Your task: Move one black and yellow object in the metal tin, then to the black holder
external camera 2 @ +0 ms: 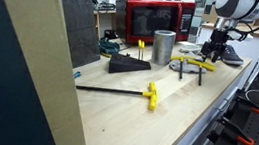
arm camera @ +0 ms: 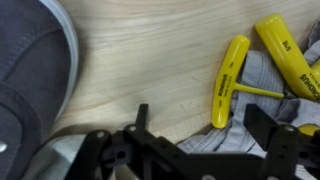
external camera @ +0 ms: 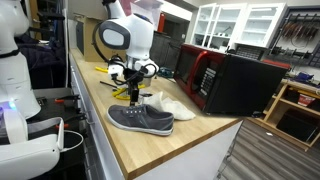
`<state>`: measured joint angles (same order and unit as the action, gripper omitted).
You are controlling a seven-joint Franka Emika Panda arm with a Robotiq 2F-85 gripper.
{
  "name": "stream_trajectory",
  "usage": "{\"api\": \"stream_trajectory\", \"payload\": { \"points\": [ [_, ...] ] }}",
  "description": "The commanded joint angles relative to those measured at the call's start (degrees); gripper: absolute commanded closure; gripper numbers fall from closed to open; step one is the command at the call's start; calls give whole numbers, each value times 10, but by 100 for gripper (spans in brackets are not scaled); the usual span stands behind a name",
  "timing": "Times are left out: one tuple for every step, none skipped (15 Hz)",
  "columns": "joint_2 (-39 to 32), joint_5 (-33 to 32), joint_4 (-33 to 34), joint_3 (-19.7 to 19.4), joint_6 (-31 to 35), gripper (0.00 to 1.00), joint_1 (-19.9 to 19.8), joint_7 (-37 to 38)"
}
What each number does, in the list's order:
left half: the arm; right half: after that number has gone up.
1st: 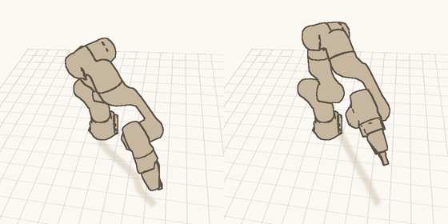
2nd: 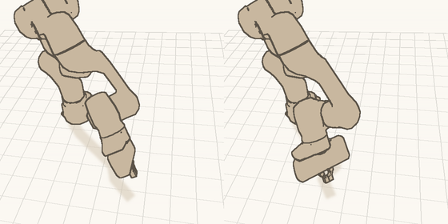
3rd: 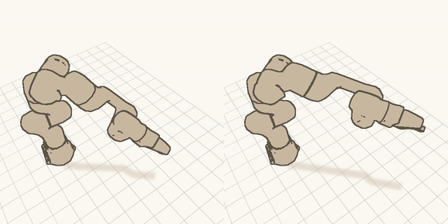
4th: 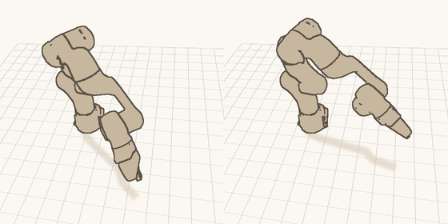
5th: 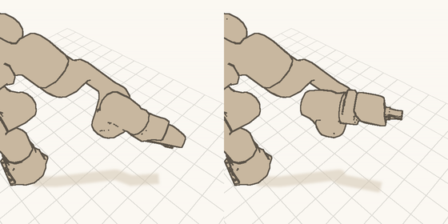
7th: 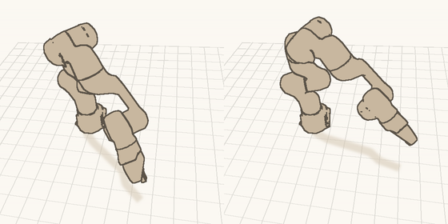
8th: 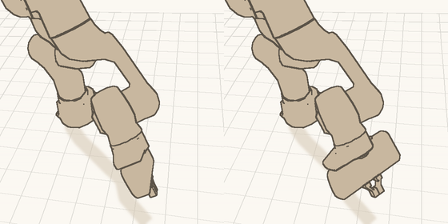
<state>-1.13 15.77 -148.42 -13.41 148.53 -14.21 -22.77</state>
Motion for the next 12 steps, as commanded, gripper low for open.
{"api": "stream_trajectory", "payload": {
  "points": [
    [4,-10,-8,-2,12,34,-1,29],
    [5,-12,-6,-4,10,42,-3,34],
    [7,-15,-5,-6,8,50,-5,40],
    [8,-19,-5,-7,8,57,-6,45],
    [10,-24,-5,-10,7,64,-7,51],
    [11,-28,-5,-12,6,73,-8,55],
    [12,-31,-6,-14,6,79,-9,57],
    [14,-35,-6,-15,5,88,-9,61],
    [16,-37,-7,-15,4,95,-10,64],
    [16,-39,-7,-15,3,99,-10,65],
    [20,-41,-8,-14,-2,100,-9,67],
    [26,-47,-8,-14,-11,96,-9,70]
  ]
}}
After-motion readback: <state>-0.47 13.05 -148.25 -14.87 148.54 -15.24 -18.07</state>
